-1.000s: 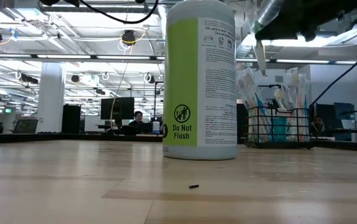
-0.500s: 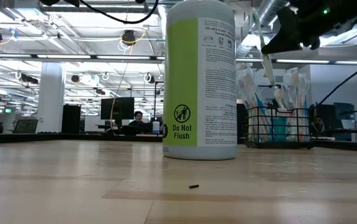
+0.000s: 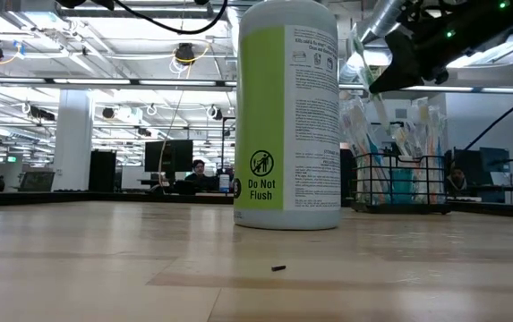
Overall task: Pick & Place toothbrushing station
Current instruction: Put the green toothbrush into the wire organizer
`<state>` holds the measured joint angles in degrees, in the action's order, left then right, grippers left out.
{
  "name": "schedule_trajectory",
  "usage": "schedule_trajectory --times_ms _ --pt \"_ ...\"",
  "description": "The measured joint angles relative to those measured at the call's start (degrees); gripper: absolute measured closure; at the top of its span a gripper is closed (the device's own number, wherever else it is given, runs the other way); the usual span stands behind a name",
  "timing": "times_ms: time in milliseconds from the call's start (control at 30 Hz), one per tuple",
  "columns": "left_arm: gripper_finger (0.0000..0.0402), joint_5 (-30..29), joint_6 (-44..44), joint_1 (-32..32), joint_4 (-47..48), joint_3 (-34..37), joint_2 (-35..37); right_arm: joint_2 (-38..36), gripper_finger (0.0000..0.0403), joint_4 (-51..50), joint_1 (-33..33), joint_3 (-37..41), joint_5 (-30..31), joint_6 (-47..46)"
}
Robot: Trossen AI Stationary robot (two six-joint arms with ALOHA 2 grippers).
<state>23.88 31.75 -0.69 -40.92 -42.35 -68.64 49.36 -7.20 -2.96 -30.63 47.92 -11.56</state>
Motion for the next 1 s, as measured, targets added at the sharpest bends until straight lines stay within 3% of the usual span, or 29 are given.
schedule_trajectory --times_ms 267,400,600,800,1000 --pt "0.0344 0.0 0.0 0.0 0.0 0.0 0.0 -1.21 0.0403 0.05 3.97 0.05 -2.66 3.48" --pt "0.0344 -0.01 0.0 0.0 0.0 0.0 0.0 -4.53 0.0403 1.77 8.7 1.1 -8.16 5.82" --pt "0.0344 -0.04 -0.02 0.0 0.0 0.0 0.0 -12.2 0.0403 15.12 15.6 11.31 -19.56 7.49" --pt "0.0344 -0.37 -2.97 0.13 -0.05 0.0 0.0 -17.5 0.0403 18.25 19.09 16.95 -21.19 6.74" --pt "0.0344 -0.35 -4.52 0.13 -0.05 0.0 0.0 -18.26 0.0403 24.54 19.65 19.88 -22.54 6.88"
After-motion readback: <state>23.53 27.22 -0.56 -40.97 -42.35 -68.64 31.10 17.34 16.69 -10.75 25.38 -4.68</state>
